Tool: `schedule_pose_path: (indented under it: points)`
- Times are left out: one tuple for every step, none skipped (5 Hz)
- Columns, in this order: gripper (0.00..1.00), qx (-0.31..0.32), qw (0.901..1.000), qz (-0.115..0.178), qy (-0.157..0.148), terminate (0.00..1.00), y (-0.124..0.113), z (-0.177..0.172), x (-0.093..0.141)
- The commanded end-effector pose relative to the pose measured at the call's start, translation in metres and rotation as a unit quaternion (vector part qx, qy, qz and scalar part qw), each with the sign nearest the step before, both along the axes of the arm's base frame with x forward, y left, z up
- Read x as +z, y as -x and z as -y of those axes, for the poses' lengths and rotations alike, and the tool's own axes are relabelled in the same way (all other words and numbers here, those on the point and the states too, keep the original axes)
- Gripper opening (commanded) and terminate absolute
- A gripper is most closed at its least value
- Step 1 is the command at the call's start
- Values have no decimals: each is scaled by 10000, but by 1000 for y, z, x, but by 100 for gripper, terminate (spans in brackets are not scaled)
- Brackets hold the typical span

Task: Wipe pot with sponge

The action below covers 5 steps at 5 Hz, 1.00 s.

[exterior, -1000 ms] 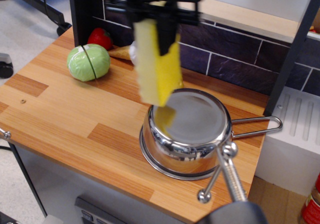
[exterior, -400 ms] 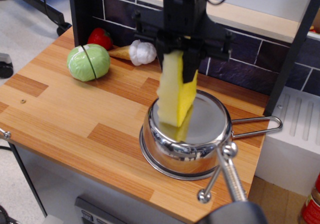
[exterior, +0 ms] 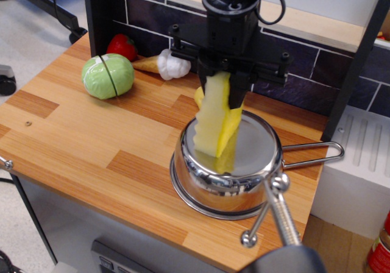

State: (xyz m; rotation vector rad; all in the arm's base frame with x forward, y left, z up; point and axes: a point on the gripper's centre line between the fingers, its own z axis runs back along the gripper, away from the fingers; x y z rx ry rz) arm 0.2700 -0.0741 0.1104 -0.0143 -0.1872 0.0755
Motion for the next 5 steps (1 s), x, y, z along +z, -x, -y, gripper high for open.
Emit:
schedule_pose_path:
  points:
    - [0, 89, 9995, -227, 178, 0, 3, 20, -5]
    - [0, 132, 9986, -387, 343, 0, 4, 38, 2]
    - [0, 157, 9977, -528, 386, 0, 7, 51, 1]
    - [0, 189, 9969, -549, 532, 0, 8, 62, 6]
    - [0, 217, 9960, -570, 650, 100, 9, 74, 11]
